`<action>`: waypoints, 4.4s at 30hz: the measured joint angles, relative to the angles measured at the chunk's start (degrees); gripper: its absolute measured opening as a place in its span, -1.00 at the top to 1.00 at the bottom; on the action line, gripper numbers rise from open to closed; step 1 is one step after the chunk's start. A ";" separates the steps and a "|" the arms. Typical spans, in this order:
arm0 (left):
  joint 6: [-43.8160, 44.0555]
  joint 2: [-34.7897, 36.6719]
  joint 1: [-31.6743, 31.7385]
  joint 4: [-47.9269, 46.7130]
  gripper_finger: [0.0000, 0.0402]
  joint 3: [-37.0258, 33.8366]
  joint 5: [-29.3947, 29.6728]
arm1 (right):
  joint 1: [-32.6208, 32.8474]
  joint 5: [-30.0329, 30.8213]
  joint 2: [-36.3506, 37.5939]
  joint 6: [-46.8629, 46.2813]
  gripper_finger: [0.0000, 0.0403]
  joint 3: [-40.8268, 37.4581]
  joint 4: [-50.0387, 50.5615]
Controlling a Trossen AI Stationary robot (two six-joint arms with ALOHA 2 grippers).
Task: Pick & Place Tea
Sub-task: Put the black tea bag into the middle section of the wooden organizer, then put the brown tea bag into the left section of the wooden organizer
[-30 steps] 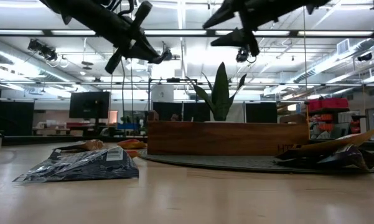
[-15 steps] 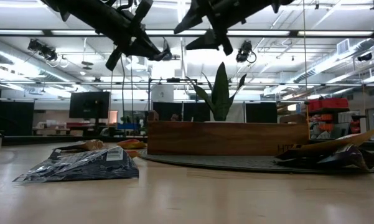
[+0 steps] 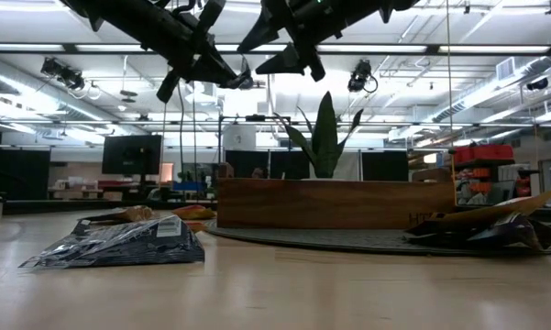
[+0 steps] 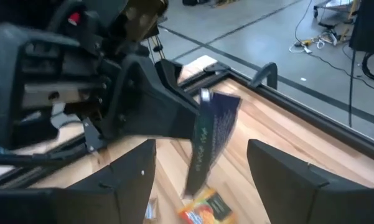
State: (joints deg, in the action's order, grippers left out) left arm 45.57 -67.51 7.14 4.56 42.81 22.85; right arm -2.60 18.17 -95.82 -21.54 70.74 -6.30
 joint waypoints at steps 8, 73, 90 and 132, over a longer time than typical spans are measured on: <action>-1.33 0.00 0.00 1.46 0.91 0.00 -0.20 | -0.96 0.35 -0.42 -0.52 -0.19 0.00 0.02; -15.71 9.11 1.77 -5.22 0.19 -0.02 -0.59 | -5.86 -36.08 -0.79 29.95 1.00 19.54 69.89; -15.02 9.11 1.75 -7.82 0.20 -0.02 -0.64 | -1.52 -35.49 -16.37 31.23 1.00 19.52 64.46; -17.95 8.98 -0.47 -34.94 0.19 -0.02 -24.08 | -4.12 -23.77 -1.53 18.26 -0.16 27.85 65.86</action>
State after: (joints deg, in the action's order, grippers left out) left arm 27.62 -58.52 6.66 -30.39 42.78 -1.23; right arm -6.72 -5.60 -97.35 -3.28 98.59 59.56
